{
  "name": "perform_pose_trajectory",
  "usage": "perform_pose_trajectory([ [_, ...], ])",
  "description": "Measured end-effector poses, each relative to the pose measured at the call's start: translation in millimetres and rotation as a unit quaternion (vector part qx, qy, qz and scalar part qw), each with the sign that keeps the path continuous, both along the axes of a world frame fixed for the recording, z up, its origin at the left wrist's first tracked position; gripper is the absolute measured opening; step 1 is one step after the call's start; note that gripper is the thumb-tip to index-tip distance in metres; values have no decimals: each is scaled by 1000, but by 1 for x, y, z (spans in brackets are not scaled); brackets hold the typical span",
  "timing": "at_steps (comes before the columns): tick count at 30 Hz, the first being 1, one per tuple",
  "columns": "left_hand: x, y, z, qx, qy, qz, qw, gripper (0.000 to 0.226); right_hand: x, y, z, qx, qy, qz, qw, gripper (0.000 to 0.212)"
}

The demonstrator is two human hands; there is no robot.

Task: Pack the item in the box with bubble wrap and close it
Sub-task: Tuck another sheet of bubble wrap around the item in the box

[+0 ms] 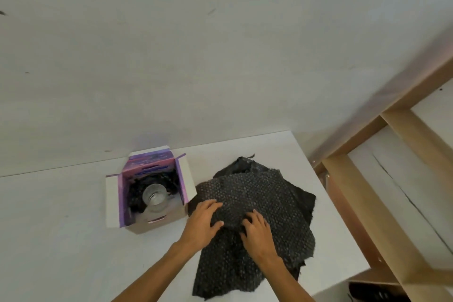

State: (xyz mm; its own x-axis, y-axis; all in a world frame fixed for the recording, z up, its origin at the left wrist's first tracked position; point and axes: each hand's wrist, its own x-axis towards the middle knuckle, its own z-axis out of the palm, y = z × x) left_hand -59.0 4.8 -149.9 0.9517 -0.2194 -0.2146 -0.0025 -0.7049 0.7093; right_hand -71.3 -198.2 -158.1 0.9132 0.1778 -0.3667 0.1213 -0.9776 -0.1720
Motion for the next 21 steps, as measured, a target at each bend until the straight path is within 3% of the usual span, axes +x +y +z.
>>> perform_pose_trajectory([
  [3, 6, -11, 1, 88, -20, -65, 994, 90, 8, -11, 12, 79, -56, 2, 995, 29],
  [6, 17, -24, 15, 88, -32, -88, 992, 106, 25, -17, 50, 205, -46, -35, 977, 13],
  [8, 25, -32, 31, 70, -58, -82, 992, 93, 39, -23, 81, 260, -38, -71, 962, 9],
  [9, 30, -34, 40, 54, -84, -71, 993, 71, 46, -26, 95, 277, -42, -78, 957, 11],
  [10, 35, -35, 50, 28, -105, -56, 992, 43, 52, -31, 108, 288, -43, -80, 953, 16],
  [12, 46, -34, 76, -31, -88, -26, 995, 4, 61, -42, 130, 299, -11, -64, 952, 51],
  [14, 56, -29, 101, -94, -56, 3, 994, 11, 66, -52, 145, 297, 45, -25, 954, 89],
  [15, 61, -24, 113, -130, -50, 12, 990, 16, 67, -56, 151, 286, 66, -3, 956, 93],
  [16, 65, -18, 124, -157, -48, 18, 986, 20, 68, -57, 155, 271, 76, 19, 959, 83],
  [19, 74, 6, 152, -197, -52, 30, 979, 31, 76, -49, 165, 247, 34, 59, 967, 25],
  [21, 73, 25, 166, -199, -71, 13, 977, 59, 83, -37, 171, 281, -12, 65, 957, 25],
])
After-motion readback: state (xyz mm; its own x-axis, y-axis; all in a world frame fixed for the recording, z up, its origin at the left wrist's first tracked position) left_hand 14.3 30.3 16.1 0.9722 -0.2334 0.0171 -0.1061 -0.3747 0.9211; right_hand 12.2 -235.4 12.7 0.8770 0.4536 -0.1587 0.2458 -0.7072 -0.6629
